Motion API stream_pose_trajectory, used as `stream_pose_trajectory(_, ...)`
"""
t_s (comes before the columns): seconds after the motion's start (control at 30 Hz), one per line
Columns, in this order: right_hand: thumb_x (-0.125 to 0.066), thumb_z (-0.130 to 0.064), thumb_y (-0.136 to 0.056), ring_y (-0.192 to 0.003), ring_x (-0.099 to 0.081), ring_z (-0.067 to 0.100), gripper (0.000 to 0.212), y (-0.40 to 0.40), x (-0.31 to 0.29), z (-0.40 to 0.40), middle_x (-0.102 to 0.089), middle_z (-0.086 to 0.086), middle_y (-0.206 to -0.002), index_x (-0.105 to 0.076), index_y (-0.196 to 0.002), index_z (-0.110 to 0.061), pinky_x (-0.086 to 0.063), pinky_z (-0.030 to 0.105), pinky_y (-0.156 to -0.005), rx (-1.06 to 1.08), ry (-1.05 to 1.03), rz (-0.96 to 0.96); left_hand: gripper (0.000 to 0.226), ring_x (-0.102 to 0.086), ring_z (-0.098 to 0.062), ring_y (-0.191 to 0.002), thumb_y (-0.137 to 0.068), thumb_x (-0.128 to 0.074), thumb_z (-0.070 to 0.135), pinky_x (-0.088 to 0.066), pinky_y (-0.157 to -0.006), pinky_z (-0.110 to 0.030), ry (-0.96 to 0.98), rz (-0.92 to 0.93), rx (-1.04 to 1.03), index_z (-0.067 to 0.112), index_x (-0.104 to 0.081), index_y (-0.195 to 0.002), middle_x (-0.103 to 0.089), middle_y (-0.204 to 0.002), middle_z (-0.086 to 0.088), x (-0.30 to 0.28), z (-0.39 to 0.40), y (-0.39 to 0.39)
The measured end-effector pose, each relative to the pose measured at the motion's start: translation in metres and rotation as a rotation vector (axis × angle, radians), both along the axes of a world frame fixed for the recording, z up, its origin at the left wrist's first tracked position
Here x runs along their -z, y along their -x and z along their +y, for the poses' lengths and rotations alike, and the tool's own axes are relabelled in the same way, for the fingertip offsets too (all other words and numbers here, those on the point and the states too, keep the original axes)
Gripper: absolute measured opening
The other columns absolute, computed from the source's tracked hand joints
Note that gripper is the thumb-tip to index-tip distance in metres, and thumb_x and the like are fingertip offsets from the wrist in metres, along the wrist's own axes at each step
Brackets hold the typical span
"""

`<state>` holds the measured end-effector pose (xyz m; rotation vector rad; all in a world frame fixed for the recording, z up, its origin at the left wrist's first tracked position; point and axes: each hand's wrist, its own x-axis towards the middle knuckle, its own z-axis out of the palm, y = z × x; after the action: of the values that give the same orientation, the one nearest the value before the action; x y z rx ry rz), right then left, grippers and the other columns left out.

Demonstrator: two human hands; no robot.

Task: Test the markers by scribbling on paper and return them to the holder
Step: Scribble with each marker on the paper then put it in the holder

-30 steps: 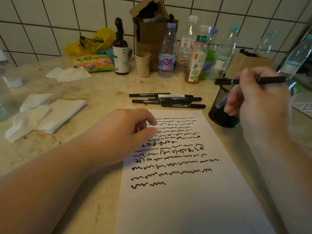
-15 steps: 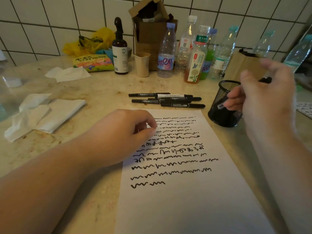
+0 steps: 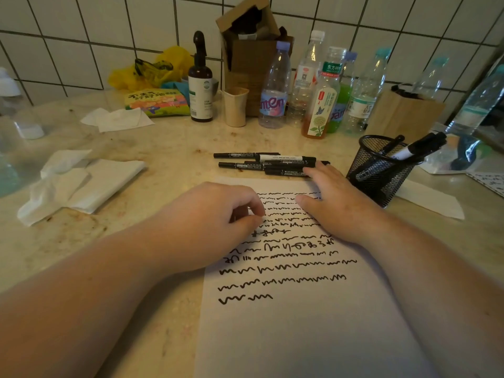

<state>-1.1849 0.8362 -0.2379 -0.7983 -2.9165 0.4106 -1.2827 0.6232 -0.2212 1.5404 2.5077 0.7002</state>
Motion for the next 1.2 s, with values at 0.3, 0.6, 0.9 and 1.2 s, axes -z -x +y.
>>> stream_pose_trajectory(0.3, -0.045, -0.045, -0.100, -0.143, -0.024, 0.012, 0.064, -0.001, 0.000, -0.002, -0.026, -0.006, -0.153, -0.024, -0.157, -0.024, -0.024, 0.033, -0.115, 0.030, -0.046, 0.075, 0.020, -0.055, 0.007, -0.079, -0.091, -0.049, 0.049, -0.043, -0.064, -0.011, 0.009, 0.002, 0.015, 0.046, -0.059, -0.108, -0.061, -0.091, 0.025, 0.001, 0.001, -0.001)
stream_pose_trajectory(0.6, -0.055, -0.023, -0.099, -0.112, -0.051, 0.010, 0.034, -0.005, -0.003, -0.006, -0.054, -0.010, -0.124, -0.055, -0.133, -0.027, -0.040, 0.025, -0.094, -0.026, -0.040, 0.185, 0.018, -0.055, 0.007, -0.078, -0.091, -0.050, 0.049, -0.042, -0.063, -0.010, 0.039, -0.006, 0.006, 0.046, -0.060, -0.105, -0.060, -0.089, 0.025, 0.001, 0.002, -0.001)
stream_pose_trajectory(0.9, -0.070, -0.028, -0.089, -0.101, -0.046, 0.006, 0.008, -0.015, -0.010, -0.006, -0.054, -0.015, -0.099, -0.067, -0.095, -0.033, -0.031, 0.020, -0.086, -0.096, -0.098, 0.344, 0.018, -0.055, 0.005, -0.077, -0.087, -0.053, 0.051, -0.048, -0.068, -0.015, 0.089, 0.002, -0.002, 0.044, -0.062, -0.101, -0.060, -0.085, 0.022, 0.002, 0.002, 0.001)
stream_pose_trajectory(1.2, -0.074, -0.033, -0.071, -0.065, -0.063, 0.023, 0.025, -0.038, -0.028, -0.023, -0.065, 0.005, -0.071, -0.075, -0.086, -0.013, -0.055, 0.034, -0.067, -0.319, 0.904, 0.494, 0.034, -0.054, 0.009, -0.079, -0.077, -0.052, 0.064, -0.039, -0.059, -0.012, -0.028, -0.083, 0.005, 0.048, -0.060, -0.106, -0.063, -0.085, 0.023, -0.005, 0.000, -0.005)
